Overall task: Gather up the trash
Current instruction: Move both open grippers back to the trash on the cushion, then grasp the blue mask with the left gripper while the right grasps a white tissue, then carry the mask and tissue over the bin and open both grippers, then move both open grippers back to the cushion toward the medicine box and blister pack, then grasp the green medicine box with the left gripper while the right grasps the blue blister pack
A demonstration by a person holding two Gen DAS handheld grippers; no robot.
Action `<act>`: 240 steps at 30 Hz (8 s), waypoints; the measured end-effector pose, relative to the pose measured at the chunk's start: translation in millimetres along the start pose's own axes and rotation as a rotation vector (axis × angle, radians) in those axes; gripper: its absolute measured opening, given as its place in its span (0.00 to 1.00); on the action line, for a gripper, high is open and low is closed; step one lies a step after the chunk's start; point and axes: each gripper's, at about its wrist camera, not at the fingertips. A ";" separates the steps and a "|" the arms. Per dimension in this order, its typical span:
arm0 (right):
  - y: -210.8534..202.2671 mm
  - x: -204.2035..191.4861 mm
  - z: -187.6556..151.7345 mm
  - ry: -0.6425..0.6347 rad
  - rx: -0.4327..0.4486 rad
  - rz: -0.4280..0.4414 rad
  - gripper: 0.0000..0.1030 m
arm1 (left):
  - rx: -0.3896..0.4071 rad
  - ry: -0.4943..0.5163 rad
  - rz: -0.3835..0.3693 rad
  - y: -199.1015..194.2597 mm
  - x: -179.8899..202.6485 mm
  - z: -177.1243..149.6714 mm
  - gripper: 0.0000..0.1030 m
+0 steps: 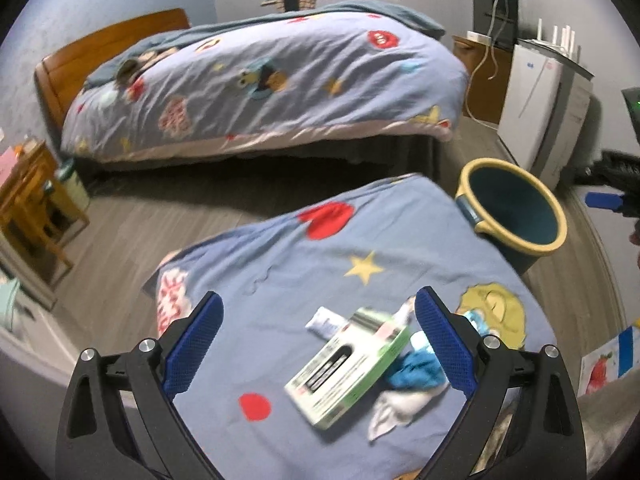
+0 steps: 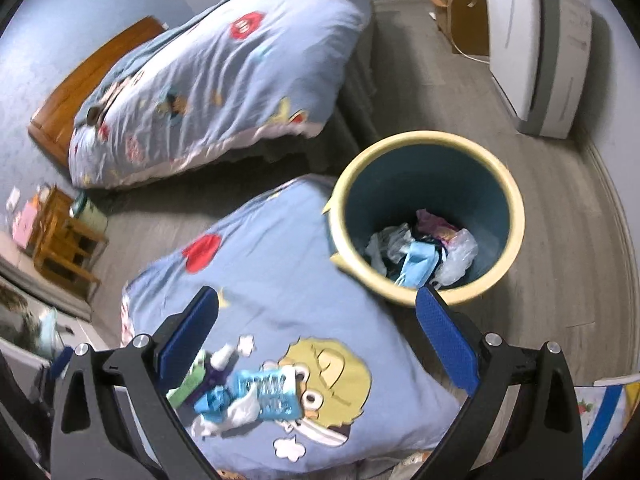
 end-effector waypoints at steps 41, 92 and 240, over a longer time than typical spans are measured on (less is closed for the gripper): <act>120.2 -101.6 -114.4 -0.153 -0.290 0.079 0.03 | -0.123 0.027 -0.064 29.1 -13.3 -45.8 0.93; 26.4 19.9 35.9 -0.111 -0.052 0.076 0.03 | -0.235 0.082 -0.328 156.6 166.8 -24.1 0.39; 147.6 -122.6 -148.6 -0.908 -0.369 -0.064 0.94 | -0.279 0.017 -0.055 81.1 -0.9 -35.7 0.20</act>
Point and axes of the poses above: each gripper's, at about its wrist camera, not at the fingertips, and y roughly the way its jaws point, x to its right, z to its top, and after that the axes turned 4 degrees about -y, right-handed
